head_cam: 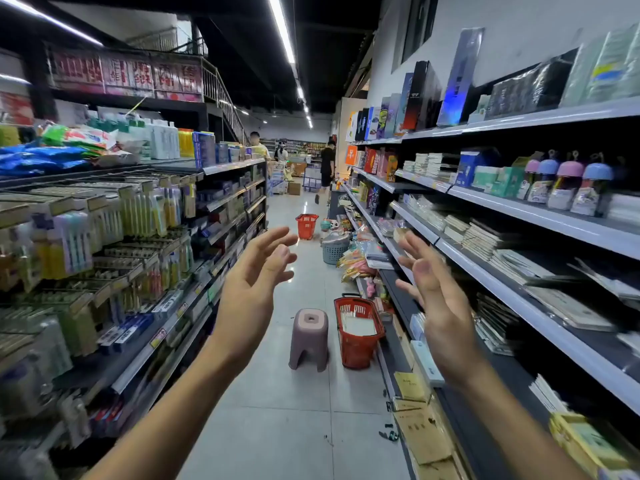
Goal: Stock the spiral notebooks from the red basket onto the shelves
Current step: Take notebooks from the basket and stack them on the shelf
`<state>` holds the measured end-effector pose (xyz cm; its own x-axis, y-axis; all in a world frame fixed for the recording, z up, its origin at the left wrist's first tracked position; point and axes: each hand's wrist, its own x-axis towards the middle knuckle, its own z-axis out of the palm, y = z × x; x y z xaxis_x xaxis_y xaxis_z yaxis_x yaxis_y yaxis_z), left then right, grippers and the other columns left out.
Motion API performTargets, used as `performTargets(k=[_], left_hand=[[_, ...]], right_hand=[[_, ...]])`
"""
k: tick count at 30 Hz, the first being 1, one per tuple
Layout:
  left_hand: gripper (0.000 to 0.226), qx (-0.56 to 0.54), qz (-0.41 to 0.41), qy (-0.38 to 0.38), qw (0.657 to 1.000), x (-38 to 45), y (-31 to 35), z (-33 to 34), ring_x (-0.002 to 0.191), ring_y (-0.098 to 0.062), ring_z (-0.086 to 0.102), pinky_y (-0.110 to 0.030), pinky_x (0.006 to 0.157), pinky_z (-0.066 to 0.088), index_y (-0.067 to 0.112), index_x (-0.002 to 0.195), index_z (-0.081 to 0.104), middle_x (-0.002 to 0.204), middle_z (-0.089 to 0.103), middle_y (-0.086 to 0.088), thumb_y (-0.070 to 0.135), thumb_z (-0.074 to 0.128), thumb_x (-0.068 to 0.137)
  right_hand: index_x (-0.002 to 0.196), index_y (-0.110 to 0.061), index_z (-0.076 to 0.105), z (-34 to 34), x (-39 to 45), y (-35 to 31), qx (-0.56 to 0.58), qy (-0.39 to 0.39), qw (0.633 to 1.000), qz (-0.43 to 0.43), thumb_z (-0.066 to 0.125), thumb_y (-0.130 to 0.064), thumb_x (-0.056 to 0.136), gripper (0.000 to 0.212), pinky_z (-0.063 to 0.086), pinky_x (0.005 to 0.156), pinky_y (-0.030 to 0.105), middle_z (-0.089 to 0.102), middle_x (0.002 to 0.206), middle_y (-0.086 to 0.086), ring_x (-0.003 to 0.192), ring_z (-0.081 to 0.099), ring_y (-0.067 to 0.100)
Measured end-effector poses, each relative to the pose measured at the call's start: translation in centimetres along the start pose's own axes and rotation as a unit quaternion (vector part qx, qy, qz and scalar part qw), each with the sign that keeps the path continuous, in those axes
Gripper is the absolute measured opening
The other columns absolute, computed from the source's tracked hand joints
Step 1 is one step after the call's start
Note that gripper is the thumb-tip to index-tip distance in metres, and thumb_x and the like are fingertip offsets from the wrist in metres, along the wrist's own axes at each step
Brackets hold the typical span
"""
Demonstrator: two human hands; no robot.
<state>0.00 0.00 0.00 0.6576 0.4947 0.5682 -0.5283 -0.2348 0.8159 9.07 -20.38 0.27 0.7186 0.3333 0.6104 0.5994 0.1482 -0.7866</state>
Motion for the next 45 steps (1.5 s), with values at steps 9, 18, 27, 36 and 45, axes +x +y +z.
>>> performTargets(k=[9, 18, 27, 36, 45], left_hand=[[0.042, 0.016, -0.002, 0.022, 1.0, 6.6, -6.2, 0.7, 0.113, -0.015, 0.066, -0.038, 0.097, 0.056, 0.023, 0.134, 0.057, 0.125, 0.068, 0.008, 0.038, 0.049, 0.096], [0.032, 0.006, -0.021, 0.015, 1.0, 21.5, -20.2, -2.8, 0.111, -0.015, 0.066, -0.033, 0.09, 0.057, 0.025, 0.131, 0.059, 0.122, 0.069, 0.009, 0.032, 0.051, 0.101], [0.025, 0.002, -0.037, -0.032, 0.999, 41.4, -31.8, -4.1, 0.109, -0.014, 0.066, -0.037, 0.087, 0.06, 0.029, 0.126, 0.061, 0.119, 0.069, 0.009, 0.026, 0.053, 0.102], [0.029, -0.013, -0.048, -0.054, 0.997, 58.5, -48.2, 0.4, 0.107, -0.02, 0.066, -0.036, 0.084, 0.06, 0.021, 0.129, 0.06, 0.12, 0.069, 0.004, 0.025, 0.052, 0.102], [0.028, -0.028, -0.056, -0.069, 0.996, 77.9, -59.8, 5.9, 0.105, -0.02, 0.065, -0.041, 0.086, 0.059, 0.021, 0.129, 0.061, 0.119, 0.07, 0.006, 0.026, 0.053, 0.102]], right_hand=[[0.135, -0.048, 0.052, 1.1, 6.9, 7.1, -0.008, -0.035, 0.999, 0.008, 0.043, -0.054, 0.094, 0.042, 0.039, 0.115, 0.043, 0.054, 0.142, -0.021, 0.132, 0.05, -0.002], [0.14, -0.038, 0.052, 8.2, 20.4, 20.1, -0.024, -0.021, 0.998, 0.049, 0.042, -0.051, 0.096, 0.046, 0.044, 0.111, 0.042, 0.061, 0.136, -0.013, 0.123, 0.058, -0.001], [0.125, -0.053, 0.054, 13.5, 38.2, 29.9, -0.041, 0.025, 0.997, 0.062, 0.043, -0.05, 0.095, 0.033, 0.047, 0.107, 0.037, 0.065, 0.125, -0.025, 0.115, 0.061, -0.002], [0.132, -0.042, 0.051, 14.3, 54.0, 46.8, -0.041, 0.062, 0.994, 0.077, 0.044, -0.049, 0.091, 0.042, 0.049, 0.094, 0.016, 0.064, 0.12, -0.03, 0.114, 0.06, -0.01], [0.139, -0.039, 0.052, 13.8, 73.8, 60.4, -0.05, 0.092, 0.99, 0.093, 0.045, -0.052, 0.098, 0.043, 0.042, 0.113, 0.043, 0.058, 0.139, -0.014, 0.128, 0.054, -0.002]])
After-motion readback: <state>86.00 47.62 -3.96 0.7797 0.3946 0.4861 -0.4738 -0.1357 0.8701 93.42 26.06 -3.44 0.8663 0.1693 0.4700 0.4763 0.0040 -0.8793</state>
